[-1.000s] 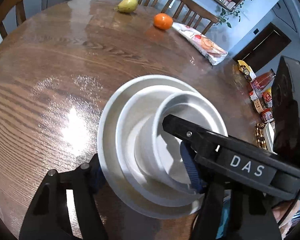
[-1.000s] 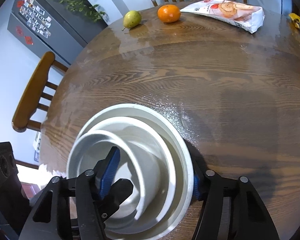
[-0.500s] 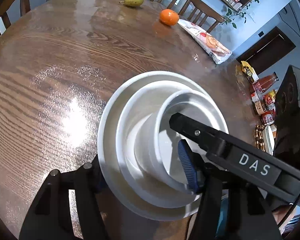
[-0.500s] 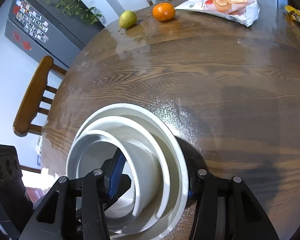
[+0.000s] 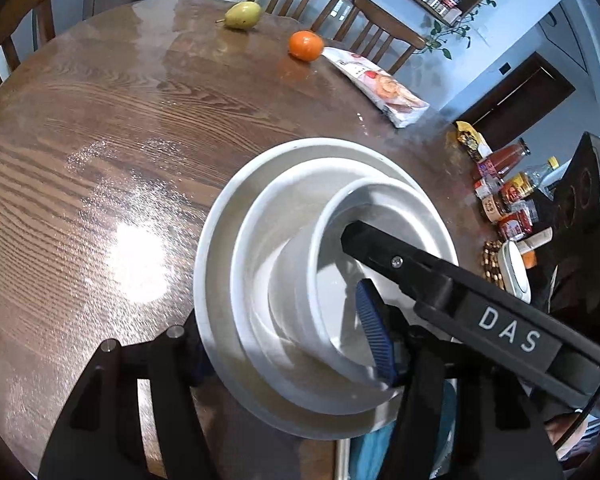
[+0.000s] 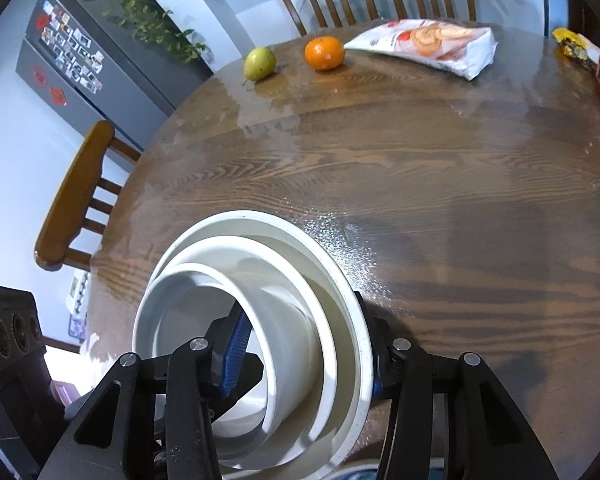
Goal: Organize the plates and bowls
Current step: 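Lift the nested bowl stack with the right tool and carry it to the plate stack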
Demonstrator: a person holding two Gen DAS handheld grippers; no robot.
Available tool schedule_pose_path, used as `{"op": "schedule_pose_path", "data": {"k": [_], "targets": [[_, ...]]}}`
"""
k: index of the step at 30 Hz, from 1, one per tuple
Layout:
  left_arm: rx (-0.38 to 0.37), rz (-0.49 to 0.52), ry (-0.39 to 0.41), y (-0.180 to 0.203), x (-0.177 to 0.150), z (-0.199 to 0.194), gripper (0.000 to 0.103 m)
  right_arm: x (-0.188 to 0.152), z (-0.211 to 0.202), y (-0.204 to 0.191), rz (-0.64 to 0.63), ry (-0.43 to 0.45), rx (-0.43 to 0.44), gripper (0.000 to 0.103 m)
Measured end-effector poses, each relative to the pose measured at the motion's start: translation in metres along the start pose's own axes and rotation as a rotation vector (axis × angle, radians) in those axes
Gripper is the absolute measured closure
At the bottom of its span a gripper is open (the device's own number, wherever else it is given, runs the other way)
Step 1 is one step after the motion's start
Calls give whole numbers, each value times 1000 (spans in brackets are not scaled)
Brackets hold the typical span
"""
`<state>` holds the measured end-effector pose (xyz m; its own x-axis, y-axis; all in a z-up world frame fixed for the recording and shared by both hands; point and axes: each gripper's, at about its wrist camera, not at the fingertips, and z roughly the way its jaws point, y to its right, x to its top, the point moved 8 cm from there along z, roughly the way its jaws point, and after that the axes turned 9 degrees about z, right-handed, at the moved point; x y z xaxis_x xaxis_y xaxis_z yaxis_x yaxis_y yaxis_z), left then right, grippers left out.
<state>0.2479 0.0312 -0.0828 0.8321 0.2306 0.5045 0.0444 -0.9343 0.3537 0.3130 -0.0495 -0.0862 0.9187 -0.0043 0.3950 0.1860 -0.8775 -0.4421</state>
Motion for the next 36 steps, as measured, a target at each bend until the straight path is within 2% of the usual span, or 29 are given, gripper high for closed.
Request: {"op": "schedule_pose_path", "data": {"k": [18, 36], "targets": [[-49, 78, 14, 62, -34, -28, 43, -30, -75, 23, -6, 100, -25, 53], [-85, 139, -37, 104, -77, -24, 43, -68, -111, 65, 38, 143, -55, 53]]}}
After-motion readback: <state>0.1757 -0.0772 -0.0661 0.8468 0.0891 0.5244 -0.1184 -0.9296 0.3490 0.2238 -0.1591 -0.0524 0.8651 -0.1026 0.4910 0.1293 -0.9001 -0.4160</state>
